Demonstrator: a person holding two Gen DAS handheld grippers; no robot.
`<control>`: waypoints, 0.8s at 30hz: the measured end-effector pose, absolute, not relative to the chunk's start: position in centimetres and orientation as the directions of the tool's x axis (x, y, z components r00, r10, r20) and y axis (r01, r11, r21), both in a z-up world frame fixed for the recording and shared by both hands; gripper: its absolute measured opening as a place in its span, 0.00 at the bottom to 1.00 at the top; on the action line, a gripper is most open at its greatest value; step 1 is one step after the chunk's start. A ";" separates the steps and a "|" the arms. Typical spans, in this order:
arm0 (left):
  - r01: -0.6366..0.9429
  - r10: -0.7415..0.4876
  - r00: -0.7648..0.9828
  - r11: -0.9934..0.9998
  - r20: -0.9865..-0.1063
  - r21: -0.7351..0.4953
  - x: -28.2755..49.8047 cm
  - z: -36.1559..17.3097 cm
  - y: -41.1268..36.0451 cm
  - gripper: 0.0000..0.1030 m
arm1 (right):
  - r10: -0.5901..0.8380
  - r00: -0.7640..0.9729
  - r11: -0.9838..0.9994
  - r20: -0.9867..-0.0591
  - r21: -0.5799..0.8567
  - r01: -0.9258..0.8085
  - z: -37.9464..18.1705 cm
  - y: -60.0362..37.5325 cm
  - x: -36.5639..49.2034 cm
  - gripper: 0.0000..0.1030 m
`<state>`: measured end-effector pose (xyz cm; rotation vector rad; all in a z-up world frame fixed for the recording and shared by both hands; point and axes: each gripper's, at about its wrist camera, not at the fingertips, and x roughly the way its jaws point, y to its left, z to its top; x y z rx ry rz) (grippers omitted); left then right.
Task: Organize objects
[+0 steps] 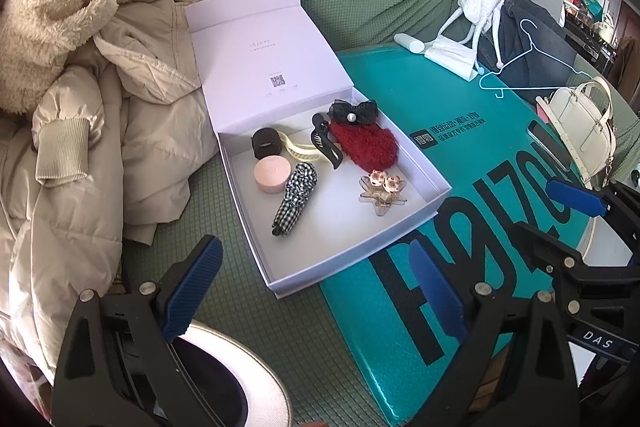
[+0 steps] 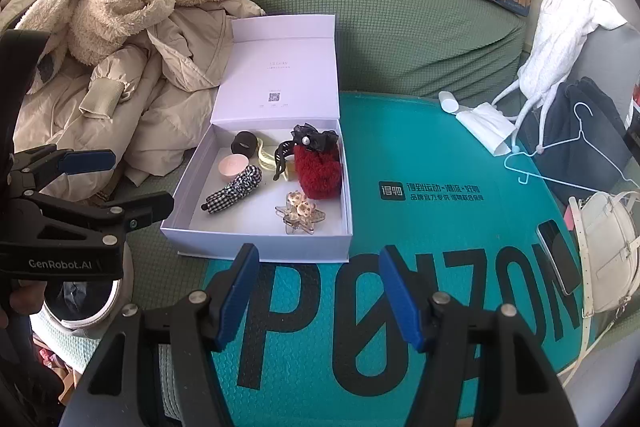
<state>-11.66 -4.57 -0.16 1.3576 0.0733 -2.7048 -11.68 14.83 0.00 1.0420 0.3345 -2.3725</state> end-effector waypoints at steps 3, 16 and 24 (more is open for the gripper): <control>0.125 -0.071 -0.588 -0.992 -0.806 -0.004 -11.4 -0.3 -4.7 0.91 | -0.365 -0.566 -0.830 -0.739 -0.017 0.558 0.1 14.8 -11.5 0.61; 0.138 -0.072 -0.575 -0.990 -0.815 -0.010 -10.6 -0.2 -5.1 0.91 | -0.384 -0.563 -0.814 -0.732 -0.020 0.581 0.6 14.5 -11.1 0.61; 0.137 -0.070 -0.575 -0.991 -0.815 -0.011 -10.5 -0.1 -5.1 0.91 | -0.381 -0.559 -0.813 -0.736 -0.020 0.582 0.4 14.5 -11.3 0.61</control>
